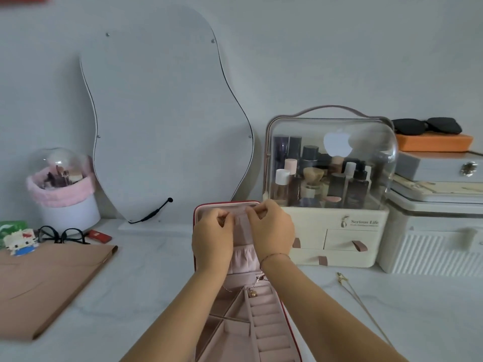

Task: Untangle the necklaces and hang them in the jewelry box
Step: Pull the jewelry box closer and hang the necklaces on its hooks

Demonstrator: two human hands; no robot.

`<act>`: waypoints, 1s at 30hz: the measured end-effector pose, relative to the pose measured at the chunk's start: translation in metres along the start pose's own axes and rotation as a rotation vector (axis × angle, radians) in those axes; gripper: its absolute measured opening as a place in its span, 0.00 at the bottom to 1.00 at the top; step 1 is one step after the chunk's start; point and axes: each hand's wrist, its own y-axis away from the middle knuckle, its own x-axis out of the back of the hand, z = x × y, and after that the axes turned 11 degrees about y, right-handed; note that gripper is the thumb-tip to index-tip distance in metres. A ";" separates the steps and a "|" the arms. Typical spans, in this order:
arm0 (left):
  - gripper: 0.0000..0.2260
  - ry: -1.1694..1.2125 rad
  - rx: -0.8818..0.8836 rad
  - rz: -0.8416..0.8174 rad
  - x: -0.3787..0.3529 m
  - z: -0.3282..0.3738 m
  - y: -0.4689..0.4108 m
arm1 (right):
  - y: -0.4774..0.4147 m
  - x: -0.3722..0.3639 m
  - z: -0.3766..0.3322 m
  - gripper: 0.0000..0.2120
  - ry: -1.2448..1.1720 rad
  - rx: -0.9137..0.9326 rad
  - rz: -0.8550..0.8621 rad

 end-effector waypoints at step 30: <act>0.15 0.055 -0.034 -0.338 0.049 -0.009 0.071 | 0.049 0.047 0.021 0.13 -0.606 -0.299 -0.668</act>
